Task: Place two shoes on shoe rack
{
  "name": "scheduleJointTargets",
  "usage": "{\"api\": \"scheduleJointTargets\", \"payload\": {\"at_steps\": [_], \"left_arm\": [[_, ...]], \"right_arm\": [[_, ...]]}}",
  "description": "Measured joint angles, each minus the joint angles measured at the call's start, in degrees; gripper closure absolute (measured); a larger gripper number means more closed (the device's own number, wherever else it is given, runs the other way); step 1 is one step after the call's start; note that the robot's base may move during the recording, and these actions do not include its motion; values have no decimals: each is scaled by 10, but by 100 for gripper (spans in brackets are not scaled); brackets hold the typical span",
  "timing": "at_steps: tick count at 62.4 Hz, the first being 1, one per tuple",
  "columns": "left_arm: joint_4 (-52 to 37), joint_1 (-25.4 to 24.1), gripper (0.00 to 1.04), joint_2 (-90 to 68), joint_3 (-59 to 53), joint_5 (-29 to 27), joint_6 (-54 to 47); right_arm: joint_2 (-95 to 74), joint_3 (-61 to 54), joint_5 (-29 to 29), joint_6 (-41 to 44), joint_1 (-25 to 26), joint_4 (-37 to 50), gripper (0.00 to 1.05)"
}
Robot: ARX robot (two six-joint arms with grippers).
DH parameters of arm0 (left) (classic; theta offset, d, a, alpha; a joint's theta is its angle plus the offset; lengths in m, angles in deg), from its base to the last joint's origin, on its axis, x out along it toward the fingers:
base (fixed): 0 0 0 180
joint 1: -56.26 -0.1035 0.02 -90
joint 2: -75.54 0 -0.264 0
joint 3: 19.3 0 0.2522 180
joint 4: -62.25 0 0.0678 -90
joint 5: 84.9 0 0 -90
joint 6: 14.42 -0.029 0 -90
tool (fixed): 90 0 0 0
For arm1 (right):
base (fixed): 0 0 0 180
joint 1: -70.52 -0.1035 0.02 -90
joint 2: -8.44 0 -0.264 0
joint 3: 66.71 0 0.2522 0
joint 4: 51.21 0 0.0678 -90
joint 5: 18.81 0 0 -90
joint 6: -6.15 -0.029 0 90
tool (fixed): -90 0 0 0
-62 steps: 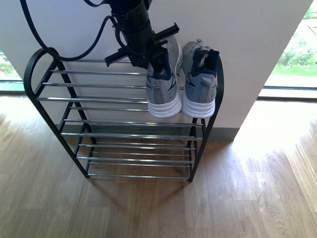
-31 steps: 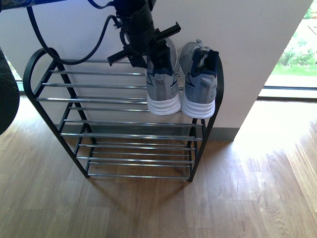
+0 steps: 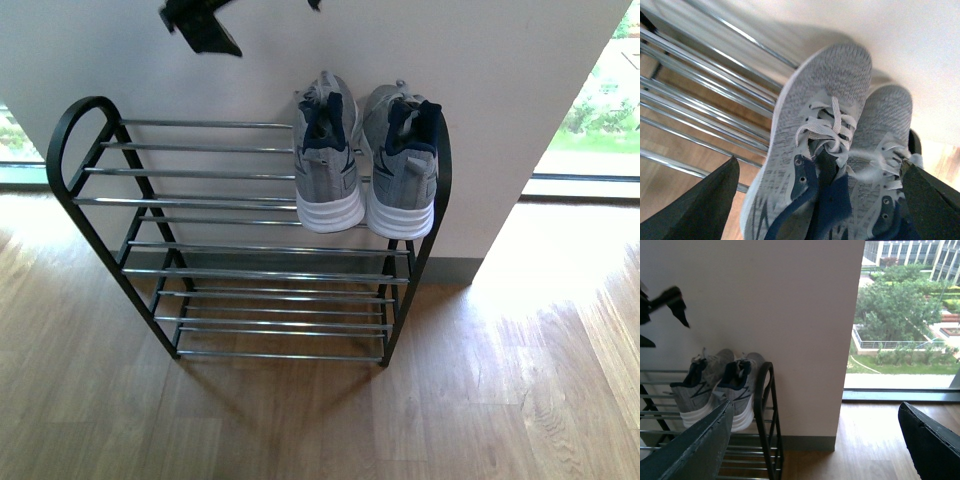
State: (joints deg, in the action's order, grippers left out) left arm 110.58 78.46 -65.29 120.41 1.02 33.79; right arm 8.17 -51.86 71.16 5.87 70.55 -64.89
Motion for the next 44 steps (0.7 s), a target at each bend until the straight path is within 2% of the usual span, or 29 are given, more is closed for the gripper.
{"api": "scheduleJointTargets", "payload": {"at_steps": [9, 12, 14, 15, 23, 26, 34, 44], "left_arm": [[-39, -2, 10, 112, -130, -42, -19], [-188, -3, 18, 149, -220, -106, -92], [-253, -5, 22, 163, -260, -126, -129], [-321, -7, 25, 179, -304, -138, -168], [-674, -32, 45, 257, -538, -134, -345], [-765, -43, 52, 286, -608, -128, -391], [-890, -72, 70, 360, -740, -111, -442], [-940, -98, 95, 438, -871, -83, -466]], "right_arm": [[0, 0, 0, 0, 0, 0, 9], [0, 0, 0, 0, 0, 0, 9], [0, 0, 1, 0, 0, 0, 9], [0, 0, 0, 0, 0, 0, 9], [0, 0, 0, 0, 0, 0, 9], [0, 0, 0, 0, 0, 0, 9], [0, 0, 0, 0, 0, 0, 9], [0, 0, 0, 0, 0, 0, 9]]}}
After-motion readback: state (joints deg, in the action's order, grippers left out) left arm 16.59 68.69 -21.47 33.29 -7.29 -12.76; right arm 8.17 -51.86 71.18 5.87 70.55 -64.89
